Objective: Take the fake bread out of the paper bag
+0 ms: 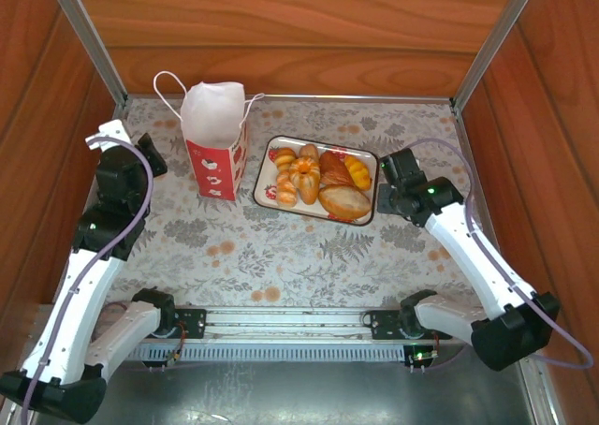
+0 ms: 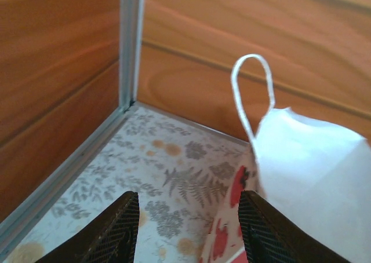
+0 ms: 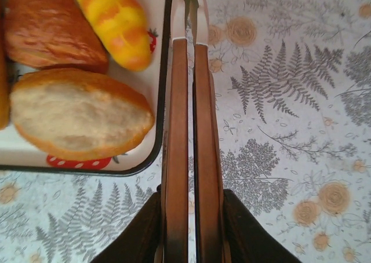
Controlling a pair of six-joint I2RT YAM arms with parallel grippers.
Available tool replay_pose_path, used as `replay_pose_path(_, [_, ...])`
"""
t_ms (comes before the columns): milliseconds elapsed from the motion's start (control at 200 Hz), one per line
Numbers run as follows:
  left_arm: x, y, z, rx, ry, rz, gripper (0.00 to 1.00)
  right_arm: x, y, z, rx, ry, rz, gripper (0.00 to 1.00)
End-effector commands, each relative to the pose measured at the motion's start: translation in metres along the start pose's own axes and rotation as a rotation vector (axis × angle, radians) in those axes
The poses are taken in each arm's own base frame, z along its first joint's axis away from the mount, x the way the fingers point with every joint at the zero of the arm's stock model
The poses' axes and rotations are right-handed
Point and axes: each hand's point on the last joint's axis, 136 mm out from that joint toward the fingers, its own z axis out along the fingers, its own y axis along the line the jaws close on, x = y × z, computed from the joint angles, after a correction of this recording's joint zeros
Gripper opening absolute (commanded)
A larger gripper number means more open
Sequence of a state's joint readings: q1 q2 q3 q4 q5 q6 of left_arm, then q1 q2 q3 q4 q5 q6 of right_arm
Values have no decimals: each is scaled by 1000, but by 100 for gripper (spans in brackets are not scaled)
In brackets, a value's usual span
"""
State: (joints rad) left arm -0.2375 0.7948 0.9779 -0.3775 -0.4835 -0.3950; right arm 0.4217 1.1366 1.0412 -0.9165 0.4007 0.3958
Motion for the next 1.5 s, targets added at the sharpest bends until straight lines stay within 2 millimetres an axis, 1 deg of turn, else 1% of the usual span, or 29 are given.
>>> replay_pose_path(0, [3, 18, 0, -59, -23, -80, 52, -24, 13, 18, -95, -68, 8, 27])
replay_pose_path(95, [15, 21, 4, -58, 0, -104, 53, -23, 8, 40, -96, -36, 13, 28])
replay_pose_path(185, [21, 20, 6, -51, 13, -113, 55, -20, 3, 57, -98, -4, 33, 29])
replay_pose_path(305, [26, 20, 8, -48, 24, -117, 56, -14, -5, 74, -100, 37, 67, 30])
replay_pose_path(385, [28, 20, 8, -49, 27, -119, 56, -5, -12, 84, -89, 84, 87, 32])
replay_pose_path(510, [29, 22, 7, -54, 24, -120, 56, 10, -16, 94, -102, 156, 116, 36])
replay_pose_path(575, [29, 24, 7, -59, 21, -120, 56, 22, -17, 98, -99, 197, 123, 39])
replay_pose_path(710, [32, 28, 7, -73, 20, -120, 56, 46, -24, 106, -66, 279, 135, 41])
replay_pose_path(805, [35, 30, 9, -81, 26, -123, 56, 55, -26, 110, -57, 316, 155, 43])
replay_pose_path(875, [36, 30, 10, -82, 29, -128, 56, 60, -33, 112, -14, 346, 173, 43])
replay_pose_path(965, [39, 30, 11, -80, 37, -131, 56, 63, -39, 114, 17, 365, 182, 43])
replay_pose_path(1125, [44, 30, 13, -78, 48, -139, 56, 60, -44, 118, 35, 374, 163, 45])
replay_pose_path(1254, [51, 31, 16, -86, 61, -142, 56, 56, -46, 124, 52, 391, 150, 47])
replay_pose_path(1334, [55, 32, 18, -92, 69, -139, 56, 53, -44, 128, 49, 408, 135, 48])
replay_pose_path(1494, [64, 39, 20, -121, 78, -136, 56, 54, -40, 142, 42, 453, 118, 48])
